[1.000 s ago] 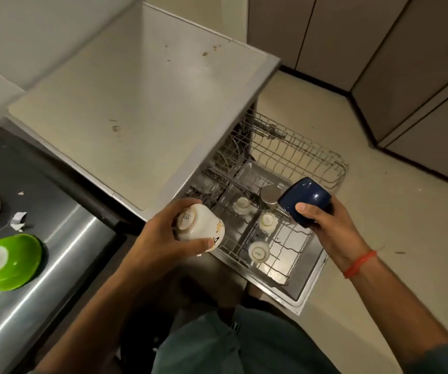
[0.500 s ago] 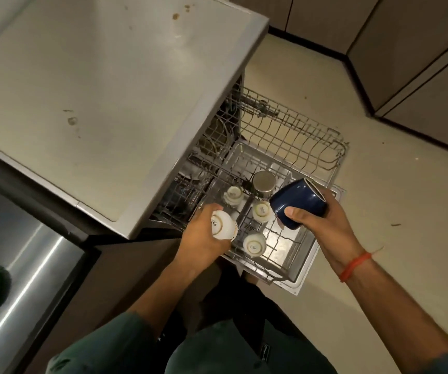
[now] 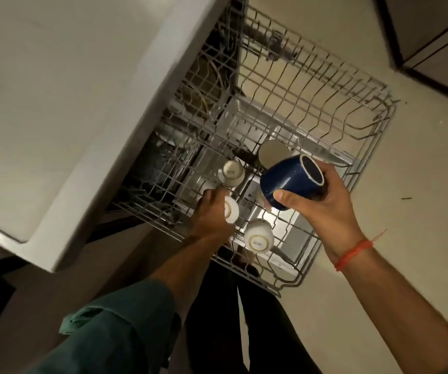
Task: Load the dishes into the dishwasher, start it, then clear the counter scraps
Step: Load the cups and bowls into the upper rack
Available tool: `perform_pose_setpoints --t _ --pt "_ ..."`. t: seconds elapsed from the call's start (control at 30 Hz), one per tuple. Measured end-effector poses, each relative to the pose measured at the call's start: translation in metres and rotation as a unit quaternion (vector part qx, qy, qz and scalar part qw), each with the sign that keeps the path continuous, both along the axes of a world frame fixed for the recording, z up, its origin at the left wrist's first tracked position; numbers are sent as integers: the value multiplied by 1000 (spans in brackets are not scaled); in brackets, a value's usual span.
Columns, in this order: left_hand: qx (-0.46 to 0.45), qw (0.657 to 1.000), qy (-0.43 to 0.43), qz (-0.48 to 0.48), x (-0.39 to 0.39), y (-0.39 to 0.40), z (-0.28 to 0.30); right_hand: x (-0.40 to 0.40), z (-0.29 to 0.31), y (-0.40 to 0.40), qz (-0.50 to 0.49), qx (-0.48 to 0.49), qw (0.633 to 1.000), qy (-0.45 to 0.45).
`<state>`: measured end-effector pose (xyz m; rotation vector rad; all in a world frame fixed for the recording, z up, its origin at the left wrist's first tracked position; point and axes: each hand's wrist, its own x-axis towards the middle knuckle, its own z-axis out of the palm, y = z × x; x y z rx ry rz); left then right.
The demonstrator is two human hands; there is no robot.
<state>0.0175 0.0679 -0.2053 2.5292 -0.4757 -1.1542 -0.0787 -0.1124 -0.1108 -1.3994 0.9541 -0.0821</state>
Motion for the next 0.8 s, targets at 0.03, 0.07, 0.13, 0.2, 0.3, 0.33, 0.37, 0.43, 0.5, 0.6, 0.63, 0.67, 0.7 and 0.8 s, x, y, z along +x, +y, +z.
perform_pose_setpoints --t 0.03,0.07,0.13,0.2,0.3,0.33,0.37,0.43,0.5,0.6,0.63,0.67,0.7,0.8 --pt "4 1000 -1 -14 0 0 -4 1 -6 -1 -7 0 1000 3" --pt "7 1000 -5 -27 -1 -1 -6 1 -11 -2 -13 -1 1000 4" --pt "7 999 -17 -48 -2 -3 -8 3 -22 -6 -21 -5 1000 6" --pt "6 998 -36 -59 -3 -6 -8 5 -29 -10 -21 -15 1000 7" --pt "3 996 -52 -73 -4 -9 -12 9 -35 -14 -15 -30 999 9" --pt "1 996 -52 -76 -4 -9 -15 11 -37 -15 -12 -32 999 8" --pt "-1 995 -53 -82 -4 -9 -17 12 -38 -15 -10 -34 999 7" --pt "3 993 -62 -102 -6 -10 -19 16 -38 -14 -2 -37 999 3" --pt "16 990 -63 -122 -5 -9 -20 21 -40 -13 7 -35 999 2" --pt "26 991 -36 -124 -5 -8 -18 29 -43 -9 26 -41 999 0" --pt "29 992 -24 -120 -3 -7 -16 32 -44 -8 34 -44 998 -3" --pt "35 992 -18 -118 -1 -4 -12 35 -45 -6 44 -47 998 -7" --pt "43 992 -17 -117 1 1 -7 38 -47 -4 55 -52 997 -10" --pt "59 994 -27 -90 11 21 17 52 -50 5 101 -83 991 -18"
